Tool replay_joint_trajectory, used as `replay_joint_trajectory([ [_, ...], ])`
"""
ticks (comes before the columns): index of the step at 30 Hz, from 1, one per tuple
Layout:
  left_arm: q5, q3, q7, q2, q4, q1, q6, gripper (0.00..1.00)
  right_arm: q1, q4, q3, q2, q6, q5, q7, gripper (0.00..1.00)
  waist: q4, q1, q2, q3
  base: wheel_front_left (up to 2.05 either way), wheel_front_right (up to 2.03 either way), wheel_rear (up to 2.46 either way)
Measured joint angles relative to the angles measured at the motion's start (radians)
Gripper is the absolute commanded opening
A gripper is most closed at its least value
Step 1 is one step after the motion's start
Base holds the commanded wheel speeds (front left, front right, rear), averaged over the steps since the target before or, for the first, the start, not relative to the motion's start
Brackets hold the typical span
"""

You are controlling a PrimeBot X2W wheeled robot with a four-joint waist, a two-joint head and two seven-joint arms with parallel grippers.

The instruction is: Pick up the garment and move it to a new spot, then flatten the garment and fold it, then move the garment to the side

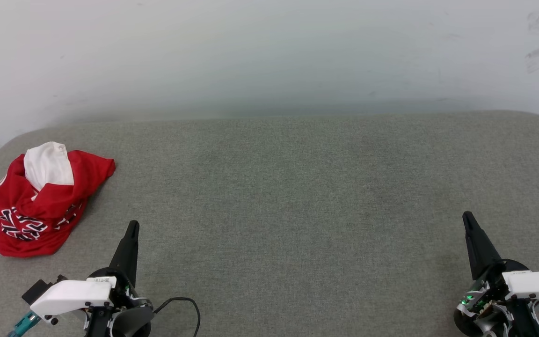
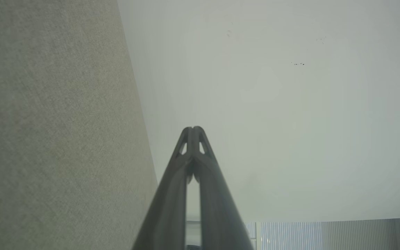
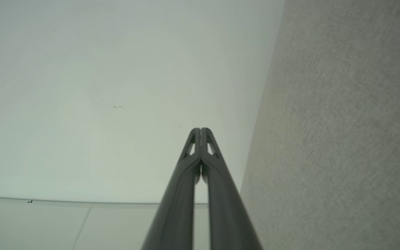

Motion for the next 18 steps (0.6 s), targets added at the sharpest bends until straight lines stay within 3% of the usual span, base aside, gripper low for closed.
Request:
replay_joint_trajectory([
  [18, 0.000, 0.000, 0.000, 0.000, 0.000, 0.000, 0.000, 0.00, 0.000, 0.000, 0.000, 0.000, 0.000, 0.000, 0.000, 0.00, 0.000, 0.0000, 0.0000, 0.000, 0.00, 0.00, 0.00],
])
